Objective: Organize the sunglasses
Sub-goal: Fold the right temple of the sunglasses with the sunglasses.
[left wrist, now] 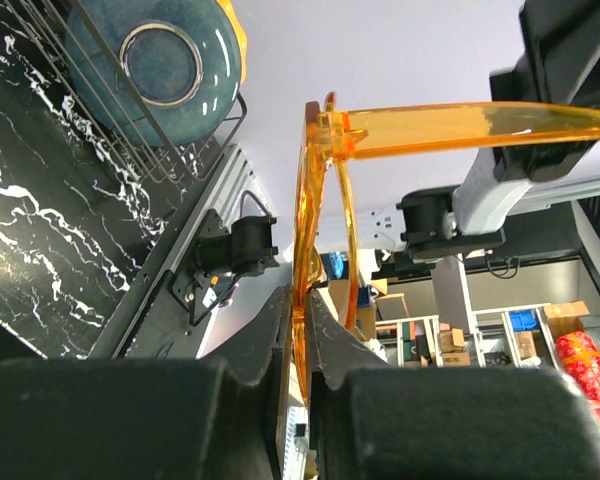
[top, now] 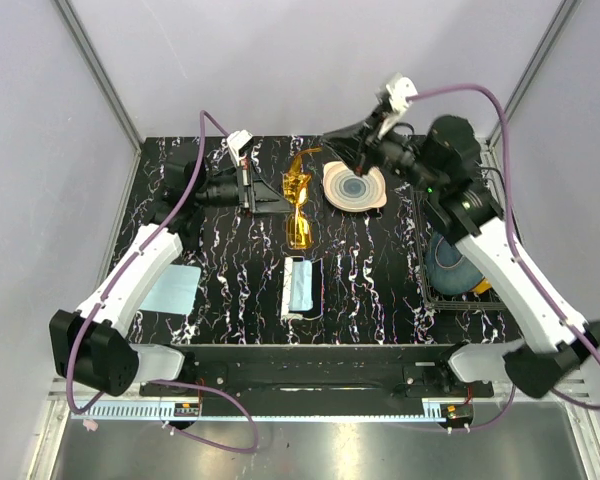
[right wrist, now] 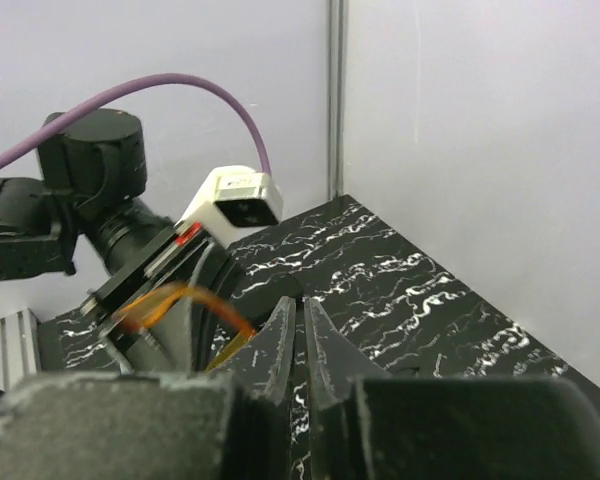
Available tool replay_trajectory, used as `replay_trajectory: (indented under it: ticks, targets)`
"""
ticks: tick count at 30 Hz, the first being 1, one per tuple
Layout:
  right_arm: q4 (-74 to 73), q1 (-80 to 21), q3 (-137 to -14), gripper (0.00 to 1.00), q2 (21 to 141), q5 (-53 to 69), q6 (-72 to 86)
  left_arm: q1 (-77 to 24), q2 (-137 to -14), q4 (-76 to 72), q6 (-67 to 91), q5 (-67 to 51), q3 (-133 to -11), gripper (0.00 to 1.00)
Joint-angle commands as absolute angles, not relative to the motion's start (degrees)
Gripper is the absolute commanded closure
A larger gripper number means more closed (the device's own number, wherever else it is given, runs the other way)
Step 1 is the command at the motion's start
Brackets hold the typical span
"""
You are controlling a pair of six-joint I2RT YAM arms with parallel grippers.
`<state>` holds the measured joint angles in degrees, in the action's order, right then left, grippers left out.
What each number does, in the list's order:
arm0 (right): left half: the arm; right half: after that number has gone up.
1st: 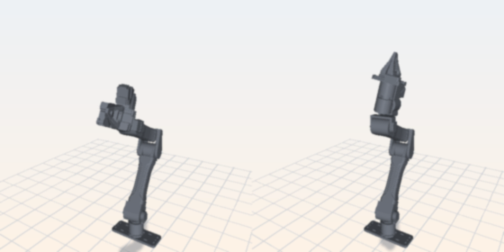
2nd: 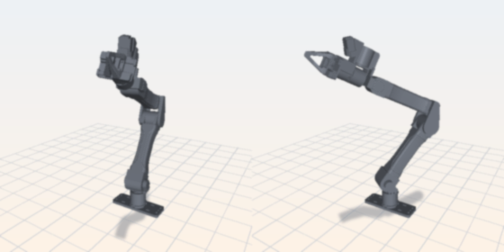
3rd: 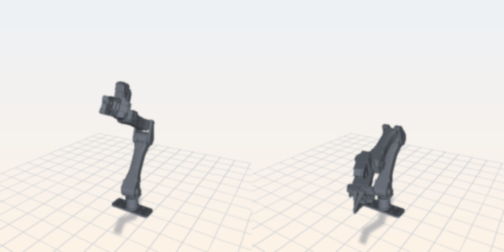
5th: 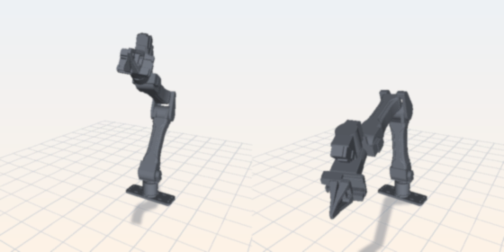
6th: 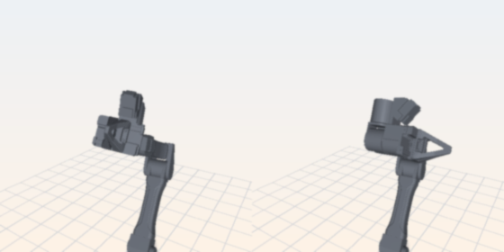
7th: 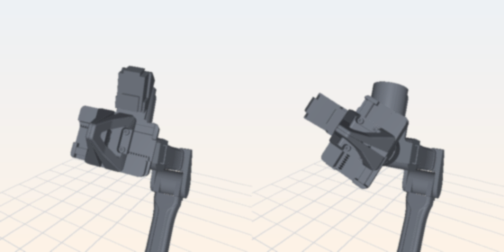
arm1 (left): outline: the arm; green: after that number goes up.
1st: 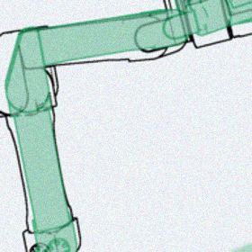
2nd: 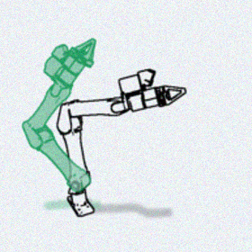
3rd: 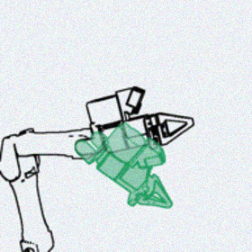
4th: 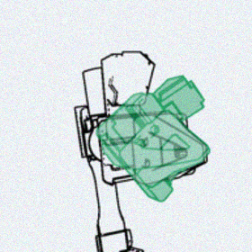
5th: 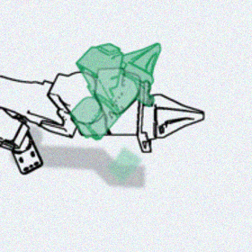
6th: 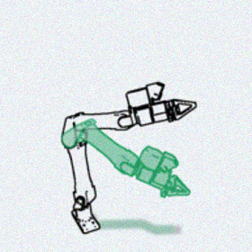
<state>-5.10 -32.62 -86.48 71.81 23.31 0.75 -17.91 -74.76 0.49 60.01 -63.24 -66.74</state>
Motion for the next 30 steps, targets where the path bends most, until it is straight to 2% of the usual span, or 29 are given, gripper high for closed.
replay_trajectory:
  ticks: [1,5,11,22,30]
  targets:
    - [-7.29,-32.17,-96.21,0.9,80.41,29.78,4.48,-17.84,-69.88,7.37,49.84,-65.92,-69.79,1.0]
    - [-6.25,-32.17,-99.93,0.91,85.33,43.39,7.81,-17.84,-68.82,10.19,47.73,-65.3,-69.17,1.0]
    - [-2.9,-32.17,-95.1,0.91,84.03,57.03,10.81,-17.93,-70.75,10.9,49.83,-63.37,-69.61,1.0]
    - [-3.78,-32.34,-87.38,0.89,82.35,60.82,13.18,-17.84,-72.51,8.18,54.4,-63.63,-69.7,1.0]
    - [-6.6,-32.7,-83.85,0.88,82.88,53.54,13.18,-17.93,-71.1,6.94,56.07,-62.93,-67.59,1.0]
